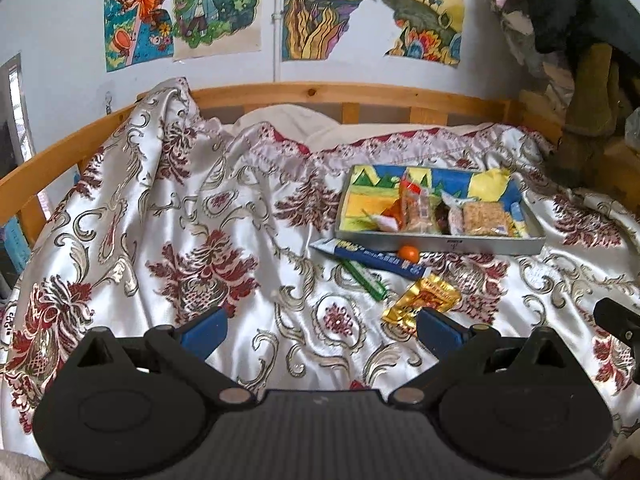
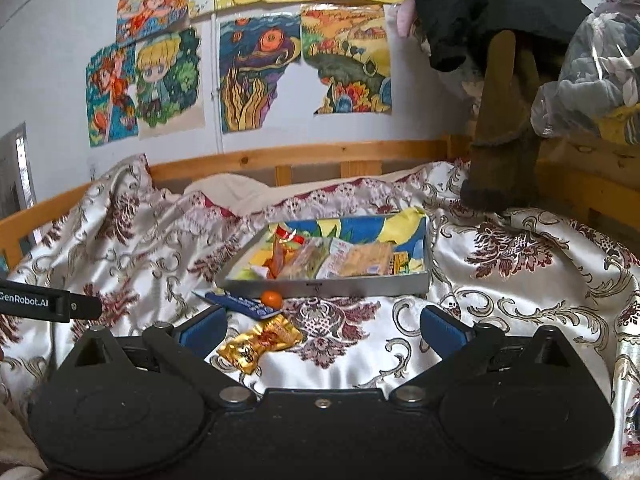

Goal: Organize snacks
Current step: 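Move both tools toward the green stick and the gold snack packet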

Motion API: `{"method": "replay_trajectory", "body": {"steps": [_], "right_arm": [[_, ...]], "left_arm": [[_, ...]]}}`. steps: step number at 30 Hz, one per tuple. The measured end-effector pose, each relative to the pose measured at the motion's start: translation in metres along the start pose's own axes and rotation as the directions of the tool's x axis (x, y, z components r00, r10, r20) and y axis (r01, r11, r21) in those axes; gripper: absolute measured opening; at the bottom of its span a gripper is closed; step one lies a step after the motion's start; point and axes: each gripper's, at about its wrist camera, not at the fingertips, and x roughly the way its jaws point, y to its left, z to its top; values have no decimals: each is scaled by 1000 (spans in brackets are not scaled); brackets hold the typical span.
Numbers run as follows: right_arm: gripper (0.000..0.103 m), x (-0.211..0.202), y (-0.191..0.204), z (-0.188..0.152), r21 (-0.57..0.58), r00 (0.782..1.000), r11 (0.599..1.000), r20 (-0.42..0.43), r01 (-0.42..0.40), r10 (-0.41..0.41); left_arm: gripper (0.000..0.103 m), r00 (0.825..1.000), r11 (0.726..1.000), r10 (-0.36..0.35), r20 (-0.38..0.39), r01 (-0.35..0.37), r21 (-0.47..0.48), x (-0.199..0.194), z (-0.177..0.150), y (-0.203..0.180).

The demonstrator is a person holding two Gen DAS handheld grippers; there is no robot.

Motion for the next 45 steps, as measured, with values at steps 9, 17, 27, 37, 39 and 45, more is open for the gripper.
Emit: {"method": "replay_trajectory", "body": {"steps": [9,17,27,37,39,45], "right_arm": [[102,13,9,-4,-33,998,999,-68,-10,7],[102,33,12,-8,-25,985,1000,-171,0,-5],[102,55,15,-12,-8,963,1000,-269,-24,21],[102,89,11,3,-5,957,994,-274,-106,101],[102,101,13,5,-15,949,988,-281,-151,140],[102,124,23,7,-44,954,982,-248,-185,169]], "left_arm": [[102,997,1000,0,-78,2,20,12,-1,-5],[102,981,999,30,-192,-33,-14,36,5,4],[102,961,999,35,-274,-36,1,60,7,6],[102,954,996,-11,-300,37,79,93,20,-1],[102,953,996,-24,-303,48,71,104,24,-1],[102,956,998,-39,-290,53,43,133,35,1]]}}
